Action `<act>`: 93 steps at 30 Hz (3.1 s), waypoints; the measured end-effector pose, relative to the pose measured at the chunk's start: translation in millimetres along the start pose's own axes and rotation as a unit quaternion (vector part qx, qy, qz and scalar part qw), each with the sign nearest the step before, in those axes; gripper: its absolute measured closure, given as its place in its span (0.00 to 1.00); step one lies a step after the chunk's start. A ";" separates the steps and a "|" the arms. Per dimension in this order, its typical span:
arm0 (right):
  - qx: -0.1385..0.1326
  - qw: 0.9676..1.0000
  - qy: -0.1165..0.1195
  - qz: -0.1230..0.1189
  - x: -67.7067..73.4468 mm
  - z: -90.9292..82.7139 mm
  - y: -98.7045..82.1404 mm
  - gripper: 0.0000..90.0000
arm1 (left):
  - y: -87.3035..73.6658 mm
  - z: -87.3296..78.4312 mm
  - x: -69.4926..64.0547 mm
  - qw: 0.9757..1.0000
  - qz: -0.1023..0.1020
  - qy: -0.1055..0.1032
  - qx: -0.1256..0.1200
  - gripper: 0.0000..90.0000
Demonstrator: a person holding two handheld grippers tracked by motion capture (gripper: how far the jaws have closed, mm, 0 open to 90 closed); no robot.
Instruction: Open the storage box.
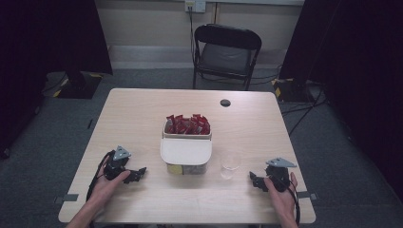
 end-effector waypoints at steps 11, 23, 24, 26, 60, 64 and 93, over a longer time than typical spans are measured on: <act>0.001 1.000 0.000 0.000 -0.3 0.1 0.2 0.13 | 1.0 -1.6 1.1 1.000 0.000 0.001 0.001 0.13; 0.001 1.000 0.001 -0.001 -0.4 0.2 0.3 0.13 | 3.5 -8.5 -1.3 1.000 -0.001 -0.007 -0.006 0.18; 0.001 1.000 0.001 -0.001 -0.4 0.2 0.3 0.13 | 3.5 -8.5 -1.3 1.000 -0.001 -0.007 -0.006 0.18; 0.001 1.000 0.001 -0.001 -0.4 0.2 0.3 0.13 | 6.6 -11.5 -2.1 1.000 -0.007 -0.011 -0.017 0.18; 0.001 1.000 0.001 -0.001 -0.5 0.2 0.3 0.13 | 33.3 -12.1 -40.4 0.993 0.029 -0.100 -0.049 0.18; 0.001 1.000 0.001 -0.001 -0.4 0.2 0.3 0.13 | 35.1 -11.5 -43.5 0.993 0.025 -0.105 -0.052 0.18; 0.001 1.000 0.001 -0.001 -0.4 0.1 0.3 0.13 | 61.3 -8.7 -60.9 0.987 0.033 -0.135 -0.080 0.18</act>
Point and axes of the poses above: each handheld gripper's, and its own axes: z roughly forward along the jaws, y roughly out of its top, x roughly to its left, the point moved 1 cm from there along z, roughly forward along the jaws, and after that the axes turned 2 degrees about z, right-handed, at the moved point
